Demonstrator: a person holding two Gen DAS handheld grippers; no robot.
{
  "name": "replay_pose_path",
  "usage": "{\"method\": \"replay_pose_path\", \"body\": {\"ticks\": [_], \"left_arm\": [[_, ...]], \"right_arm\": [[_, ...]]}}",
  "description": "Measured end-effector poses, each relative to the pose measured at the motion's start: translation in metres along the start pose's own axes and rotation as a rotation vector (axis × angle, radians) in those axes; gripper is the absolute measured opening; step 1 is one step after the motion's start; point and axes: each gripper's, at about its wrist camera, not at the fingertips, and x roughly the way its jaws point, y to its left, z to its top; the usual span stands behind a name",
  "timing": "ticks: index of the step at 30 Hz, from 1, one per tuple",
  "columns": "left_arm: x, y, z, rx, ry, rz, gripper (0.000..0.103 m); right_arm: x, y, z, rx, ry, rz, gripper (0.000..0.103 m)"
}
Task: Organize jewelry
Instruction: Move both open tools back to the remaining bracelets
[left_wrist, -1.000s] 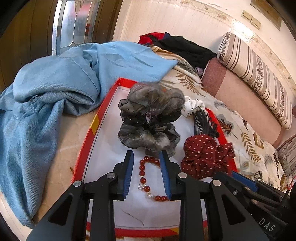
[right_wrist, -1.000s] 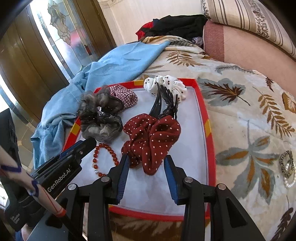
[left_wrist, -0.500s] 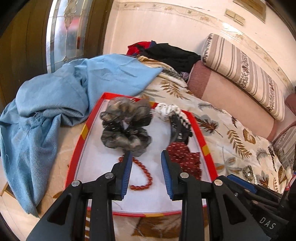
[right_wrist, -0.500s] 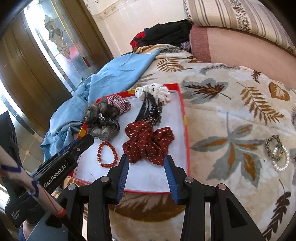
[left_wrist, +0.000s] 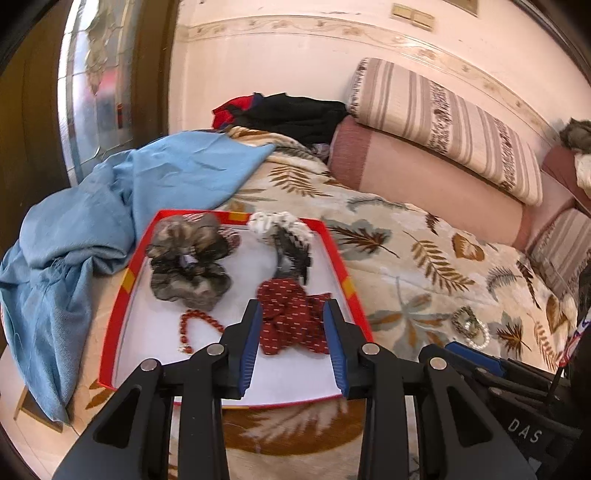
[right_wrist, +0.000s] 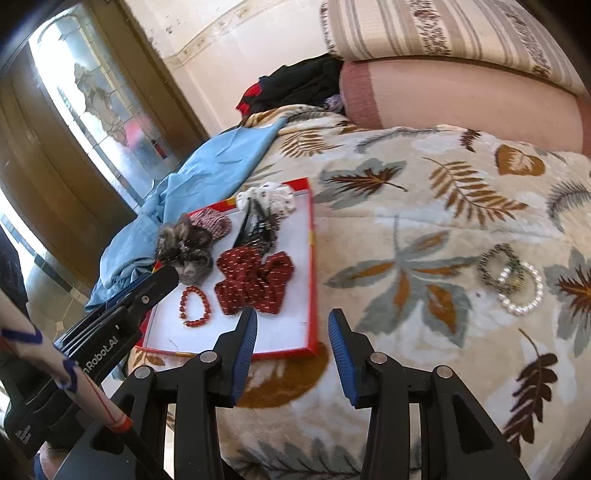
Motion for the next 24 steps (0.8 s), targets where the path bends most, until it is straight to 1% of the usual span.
{"method": "replay_pose_path", "body": {"ticks": [7, 13, 16, 24], "left_arm": [[-0.007, -0.039, -0.004, 0.080, 0.001, -0.021, 0.034], [-0.009, -0.075, -0.012, 0.151, 0.013, -0.044, 0.036], [-0.008, -0.093, -0.019, 0.185, 0.029, -0.061, 0.038], [0.003, -0.136, -0.046, 0.265, 0.101, -0.127, 0.038]], "right_arm": [[-0.024, -0.040, -0.004, 0.073, -0.033, -0.016, 0.044], [-0.047, -0.084, -0.009, 0.161, -0.071, -0.033, 0.044], [-0.058, -0.107, -0.011, 0.205, -0.091, -0.046, 0.044], [-0.090, -0.181, -0.017, 0.347, -0.163, -0.117, 0.044]]}}
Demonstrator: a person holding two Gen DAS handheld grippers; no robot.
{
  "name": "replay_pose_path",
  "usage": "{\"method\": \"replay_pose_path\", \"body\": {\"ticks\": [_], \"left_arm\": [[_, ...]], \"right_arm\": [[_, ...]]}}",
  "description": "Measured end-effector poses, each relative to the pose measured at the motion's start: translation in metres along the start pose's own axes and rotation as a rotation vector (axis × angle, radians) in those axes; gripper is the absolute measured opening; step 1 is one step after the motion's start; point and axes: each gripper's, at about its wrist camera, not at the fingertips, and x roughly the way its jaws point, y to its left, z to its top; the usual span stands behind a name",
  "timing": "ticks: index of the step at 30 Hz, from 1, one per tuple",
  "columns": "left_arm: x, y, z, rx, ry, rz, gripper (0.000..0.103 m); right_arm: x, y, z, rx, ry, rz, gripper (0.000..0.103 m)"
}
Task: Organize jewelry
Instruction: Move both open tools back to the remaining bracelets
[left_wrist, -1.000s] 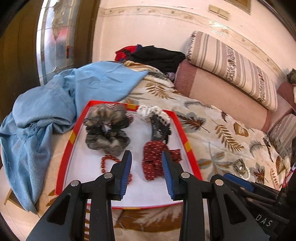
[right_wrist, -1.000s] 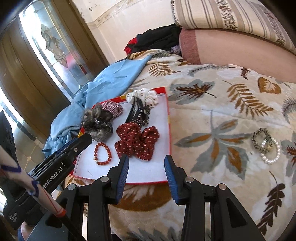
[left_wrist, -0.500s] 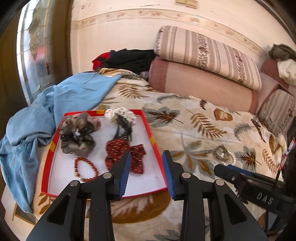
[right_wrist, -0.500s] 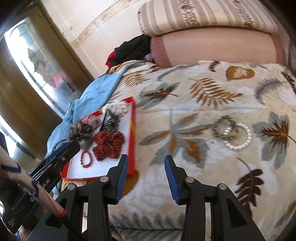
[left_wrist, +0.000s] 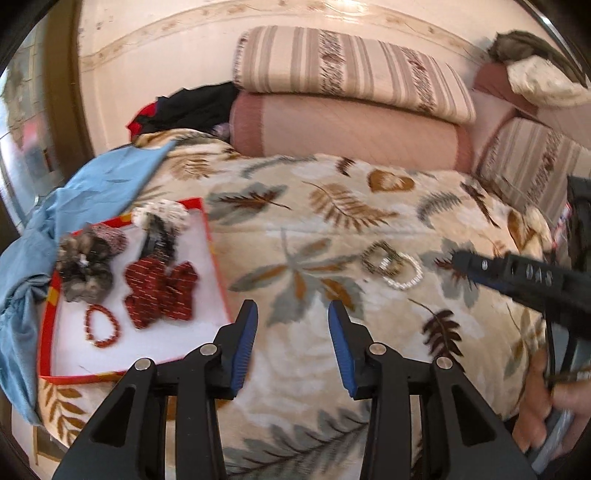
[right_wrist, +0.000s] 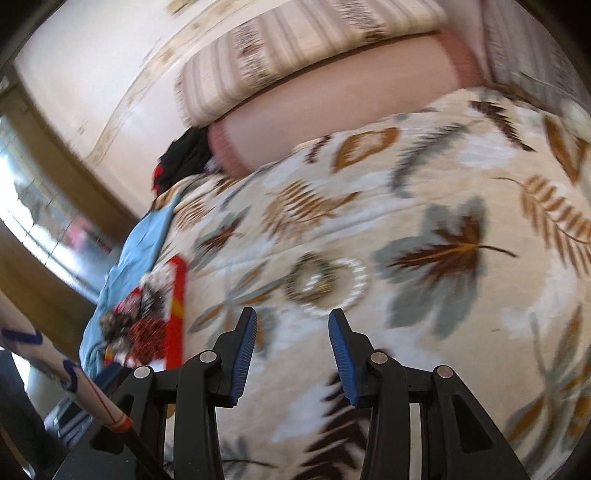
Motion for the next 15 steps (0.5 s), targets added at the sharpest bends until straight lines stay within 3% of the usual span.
{"method": "replay_pose_path", "body": {"ticks": [8, 15], "left_arm": [[0.027, -0.031, -0.017, 0.053, 0.087, -0.055, 0.039], [0.049, -0.033, -0.010, 0.047, 0.120, -0.078, 0.039]], "right_arm": [[0.005, -0.053, 0.006, 0.119, -0.007, -0.033, 0.043], [0.028, -0.049, 0.013, 0.083, 0.031, -0.045, 0.032]]}}
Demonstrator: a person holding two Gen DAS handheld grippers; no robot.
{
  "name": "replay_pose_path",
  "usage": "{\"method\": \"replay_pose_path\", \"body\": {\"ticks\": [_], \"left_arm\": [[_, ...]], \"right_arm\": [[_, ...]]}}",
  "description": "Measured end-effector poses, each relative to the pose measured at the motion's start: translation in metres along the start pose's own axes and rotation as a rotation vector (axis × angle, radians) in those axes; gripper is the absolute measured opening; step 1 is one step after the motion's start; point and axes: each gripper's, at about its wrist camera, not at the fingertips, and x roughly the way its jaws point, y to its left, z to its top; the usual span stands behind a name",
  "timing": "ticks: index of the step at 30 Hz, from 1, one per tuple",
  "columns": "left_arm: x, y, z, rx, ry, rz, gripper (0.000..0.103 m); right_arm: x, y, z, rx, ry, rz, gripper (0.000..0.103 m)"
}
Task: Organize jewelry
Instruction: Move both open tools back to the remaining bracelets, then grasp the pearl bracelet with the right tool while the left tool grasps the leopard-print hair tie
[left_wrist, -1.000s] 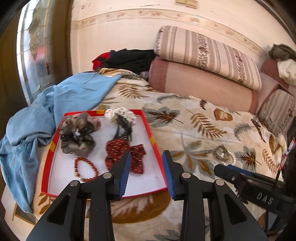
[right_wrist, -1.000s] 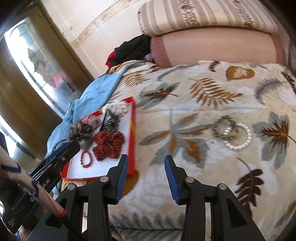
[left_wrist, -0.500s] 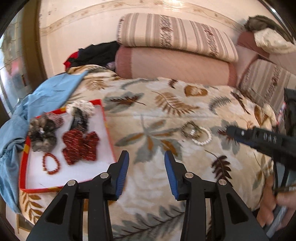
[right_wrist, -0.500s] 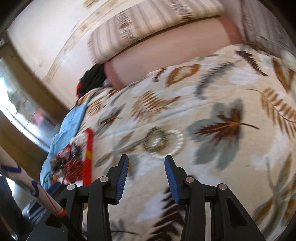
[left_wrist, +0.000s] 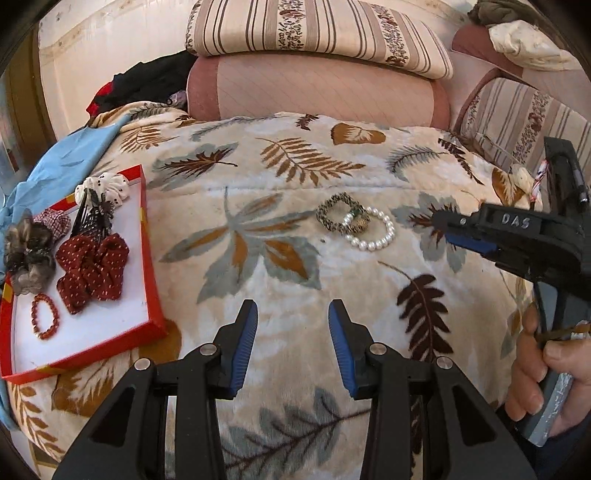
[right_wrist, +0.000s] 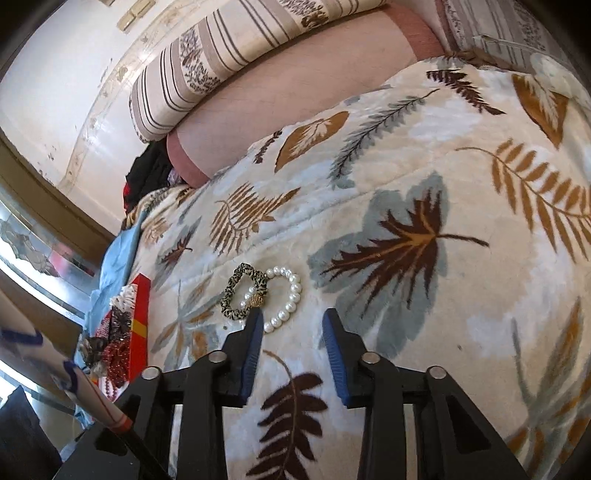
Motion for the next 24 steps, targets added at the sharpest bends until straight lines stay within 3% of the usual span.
{"method": "replay_pose_path", "body": {"ticks": [7, 12, 16, 20, 24], "left_arm": [[0.017, 0.015, 0.023, -0.021, 0.009, 0.004, 0.039], [0.035, 0.024, 0.039, -0.024, 0.035, -0.013, 0.039], [0.055, 0.021, 0.054, -0.017, 0.065, -0.040, 0.039], [0.080, 0.011, 0.069, -0.013, 0.105, -0.097, 0.039], [0.106, -0.005, 0.084, -0.032, 0.152, -0.183, 0.039]], "right_arm": [[0.044, 0.016, 0.022, -0.121, 0.067, -0.102, 0.028], [0.081, 0.021, 0.022, -0.206, 0.162, -0.163, 0.016], [0.083, 0.034, 0.015, -0.346, 0.143, -0.283, 0.011], [0.073, 0.020, 0.021, -0.313, 0.110, -0.365, 0.011], [0.069, 0.010, 0.026, -0.257, 0.117, -0.325, 0.011]]}}
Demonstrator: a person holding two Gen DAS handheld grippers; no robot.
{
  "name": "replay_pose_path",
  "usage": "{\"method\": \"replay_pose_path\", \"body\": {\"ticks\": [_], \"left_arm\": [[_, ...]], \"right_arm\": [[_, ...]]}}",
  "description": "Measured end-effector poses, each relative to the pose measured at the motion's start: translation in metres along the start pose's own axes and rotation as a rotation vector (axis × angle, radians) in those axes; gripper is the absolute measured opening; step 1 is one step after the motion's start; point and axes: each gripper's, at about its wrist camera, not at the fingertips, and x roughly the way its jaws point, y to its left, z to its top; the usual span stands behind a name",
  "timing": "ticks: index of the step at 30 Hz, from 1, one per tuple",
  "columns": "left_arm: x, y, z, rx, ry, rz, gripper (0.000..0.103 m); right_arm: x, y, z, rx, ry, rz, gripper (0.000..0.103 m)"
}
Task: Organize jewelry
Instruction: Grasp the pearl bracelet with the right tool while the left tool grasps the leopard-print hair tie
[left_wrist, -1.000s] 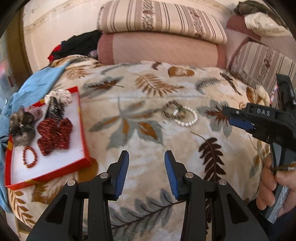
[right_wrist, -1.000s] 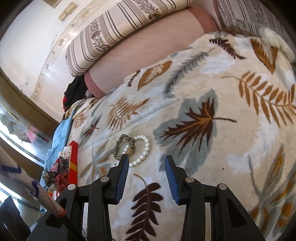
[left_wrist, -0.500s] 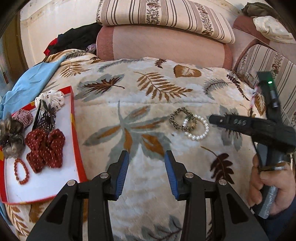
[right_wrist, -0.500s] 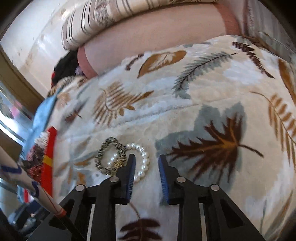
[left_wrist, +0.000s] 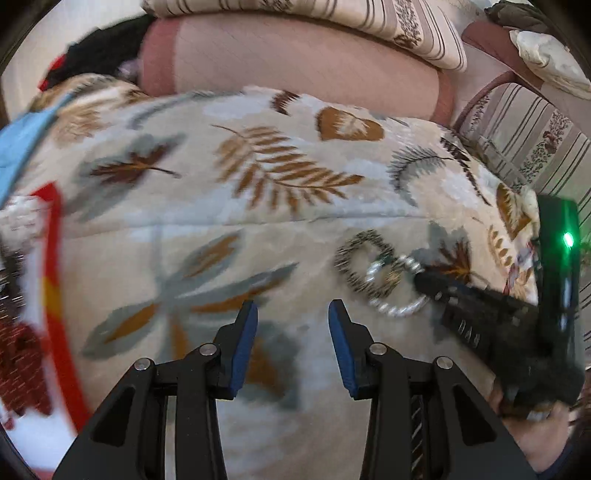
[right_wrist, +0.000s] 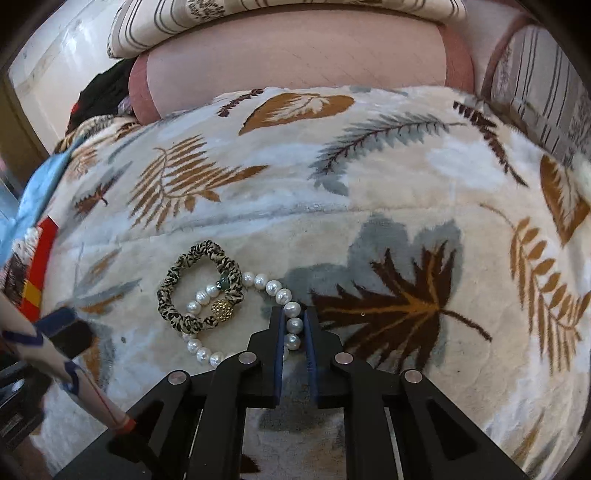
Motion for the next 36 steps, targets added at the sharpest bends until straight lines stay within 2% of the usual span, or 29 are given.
{"method": "replay_pose_path", "body": {"ticks": [4, 7, 9, 11, 13, 18, 23, 26, 31, 36], "left_arm": [[0.028, -0.012, 0.019, 0.009, 0.043, -0.046, 0.038], [0.050, -0.020, 0.029, 0.037, 0.081, -0.031, 0.036], [0.058, -0.026, 0.035, 0.067, 0.071, -0.010, 0.036], [0.062, -0.030, 0.040, 0.091, 0.059, 0.017, 0.030], [0.066, -0.033, 0.041, 0.127, 0.051, 0.094, 0.007], [0.049, -0.020, 0.019, 0.163, 0.003, 0.199, 0.006], [0.009, 0.012, -0.024, 0.045, -0.011, 0.177, 0.006], [-0.004, 0.019, -0.044, 0.022, -0.030, 0.174, 0.006], [0.000, 0.016, -0.048, 0.019, -0.072, 0.191, 0.010], [0.002, 0.014, -0.046, 0.030, -0.108, 0.194, 0.008]], "right_arm": [[0.001, -0.001, 0.001, 0.009, 0.005, 0.016, 0.011], [0.002, -0.004, 0.002, 0.027, 0.011, 0.038, 0.011], [0.003, -0.004, 0.002, 0.033, 0.013, 0.043, 0.011], [0.002, -0.002, 0.001, 0.026, 0.012, 0.039, 0.011], [0.002, -0.002, 0.001, 0.024, 0.011, 0.039, 0.011], [0.000, -0.003, 0.000, 0.026, -0.001, 0.030, 0.011], [-0.005, -0.005, -0.002, 0.025, -0.010, 0.012, 0.011], [-0.004, -0.005, -0.002, 0.029, -0.006, 0.010, 0.011], [-0.002, -0.003, -0.002, 0.016, -0.003, -0.009, 0.012], [0.002, 0.000, -0.003, -0.003, -0.001, -0.021, 0.012]]}}
